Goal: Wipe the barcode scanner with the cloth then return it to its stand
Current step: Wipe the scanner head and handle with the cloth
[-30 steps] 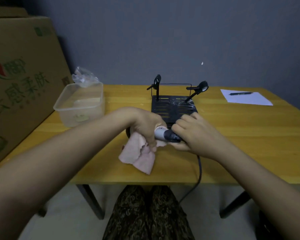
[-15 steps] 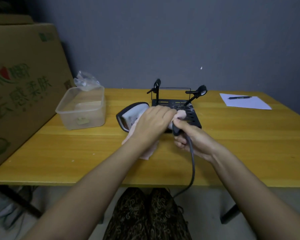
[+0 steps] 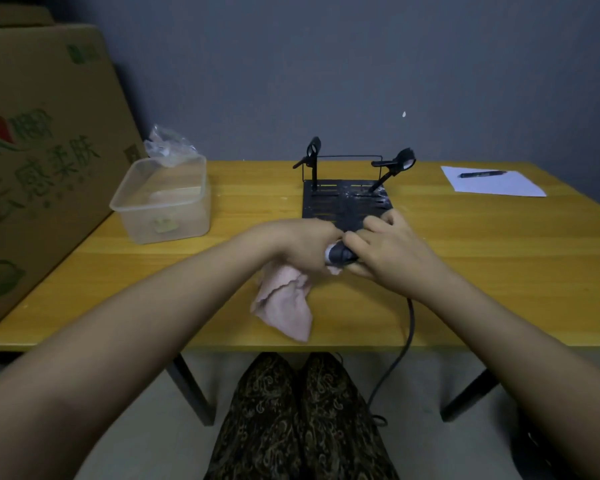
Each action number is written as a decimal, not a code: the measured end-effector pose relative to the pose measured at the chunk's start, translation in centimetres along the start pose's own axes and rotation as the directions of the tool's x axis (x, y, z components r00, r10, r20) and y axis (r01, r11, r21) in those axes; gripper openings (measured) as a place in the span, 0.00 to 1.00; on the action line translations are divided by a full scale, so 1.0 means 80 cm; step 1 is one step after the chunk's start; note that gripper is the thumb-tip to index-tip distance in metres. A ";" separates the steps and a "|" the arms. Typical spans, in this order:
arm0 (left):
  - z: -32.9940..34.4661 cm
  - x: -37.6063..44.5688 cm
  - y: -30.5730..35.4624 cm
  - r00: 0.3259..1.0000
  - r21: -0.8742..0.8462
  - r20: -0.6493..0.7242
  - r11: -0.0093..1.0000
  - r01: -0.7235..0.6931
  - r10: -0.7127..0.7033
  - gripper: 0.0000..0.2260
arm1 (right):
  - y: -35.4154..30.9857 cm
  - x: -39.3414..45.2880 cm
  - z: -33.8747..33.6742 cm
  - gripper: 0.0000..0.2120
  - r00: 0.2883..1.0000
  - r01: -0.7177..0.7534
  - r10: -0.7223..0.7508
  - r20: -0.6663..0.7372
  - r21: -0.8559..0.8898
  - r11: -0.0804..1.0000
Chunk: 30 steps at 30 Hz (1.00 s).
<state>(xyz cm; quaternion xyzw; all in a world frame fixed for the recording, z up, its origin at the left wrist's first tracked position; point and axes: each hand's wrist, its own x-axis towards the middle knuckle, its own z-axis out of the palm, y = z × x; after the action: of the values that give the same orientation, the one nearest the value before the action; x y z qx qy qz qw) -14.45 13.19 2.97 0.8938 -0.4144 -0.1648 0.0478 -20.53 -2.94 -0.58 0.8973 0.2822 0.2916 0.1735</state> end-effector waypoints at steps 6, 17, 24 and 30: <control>0.029 0.012 0.006 0.699 0.425 -0.672 0.901 0.094 0.244 0.06 | -0.010 0.008 0.000 0.17 0.872 -0.479 0.365 0.326 0.723 0.499; 0.108 -0.011 -0.016 0.808 0.158 -0.590 0.982 0.100 0.012 0.31 | -0.029 0.001 0.002 0.19 0.480 -0.457 0.658 0.580 0.806 -0.377; 0.073 -0.036 0.002 0.825 -0.432 -0.494 0.901 0.041 -0.275 0.30 | -0.022 -0.016 -0.003 0.16 0.632 -0.425 0.734 0.248 0.903 0.061; 0.027 -0.034 0.017 0.831 -0.993 -0.094 -0.005 -0.115 -0.549 0.24 | -0.045 -0.012 0.003 0.17 0.825 -0.450 0.534 -0.186 0.355 0.819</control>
<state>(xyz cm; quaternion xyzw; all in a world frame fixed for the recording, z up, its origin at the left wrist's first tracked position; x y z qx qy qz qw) -17.82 14.46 1.98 0.6669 -0.0035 -0.1879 0.7210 -22.43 -0.73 -2.90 0.9053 0.1002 0.4038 -0.0862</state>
